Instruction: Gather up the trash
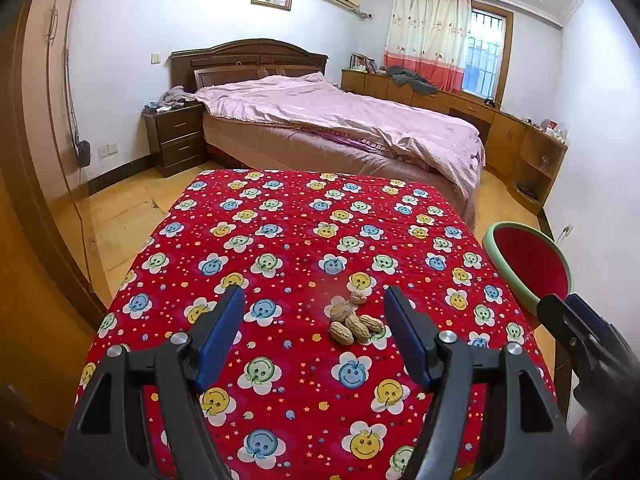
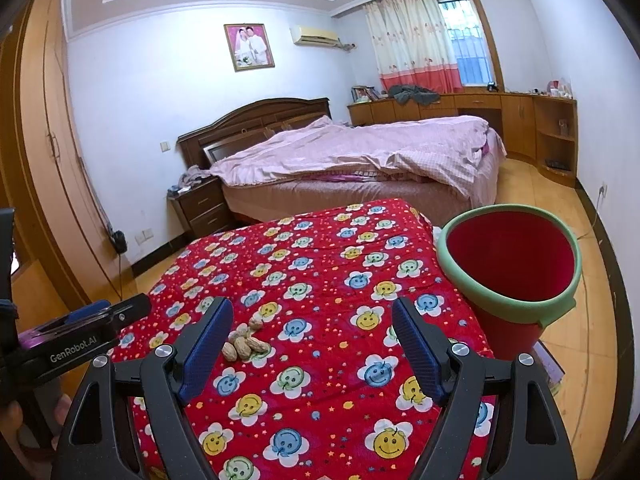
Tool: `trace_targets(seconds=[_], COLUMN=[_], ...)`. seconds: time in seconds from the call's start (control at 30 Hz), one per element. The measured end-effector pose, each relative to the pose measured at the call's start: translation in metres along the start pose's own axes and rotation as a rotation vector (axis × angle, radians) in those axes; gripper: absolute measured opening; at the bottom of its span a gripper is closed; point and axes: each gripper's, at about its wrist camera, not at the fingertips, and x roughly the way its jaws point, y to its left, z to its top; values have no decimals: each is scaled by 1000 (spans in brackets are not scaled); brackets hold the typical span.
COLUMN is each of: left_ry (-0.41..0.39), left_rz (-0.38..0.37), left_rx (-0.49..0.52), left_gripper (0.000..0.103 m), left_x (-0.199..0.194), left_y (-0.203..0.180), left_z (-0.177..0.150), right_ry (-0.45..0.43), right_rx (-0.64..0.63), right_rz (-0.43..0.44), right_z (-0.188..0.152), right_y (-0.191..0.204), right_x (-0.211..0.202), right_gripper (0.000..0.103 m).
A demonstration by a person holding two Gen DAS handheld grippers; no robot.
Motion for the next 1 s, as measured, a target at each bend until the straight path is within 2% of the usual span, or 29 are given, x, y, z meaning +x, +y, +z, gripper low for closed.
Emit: trace_targets(seconds=[1.0], left_ry=[0], left_rz=[0], left_rx=[2], left_gripper=[71], left_x=[-1], left_y=[-3], left_z=[0], right_ry=[-2], right_rx=[7], right_rz=[0], right_z=[0], right_y=[-3], right_x=[2], right_gripper=[82])
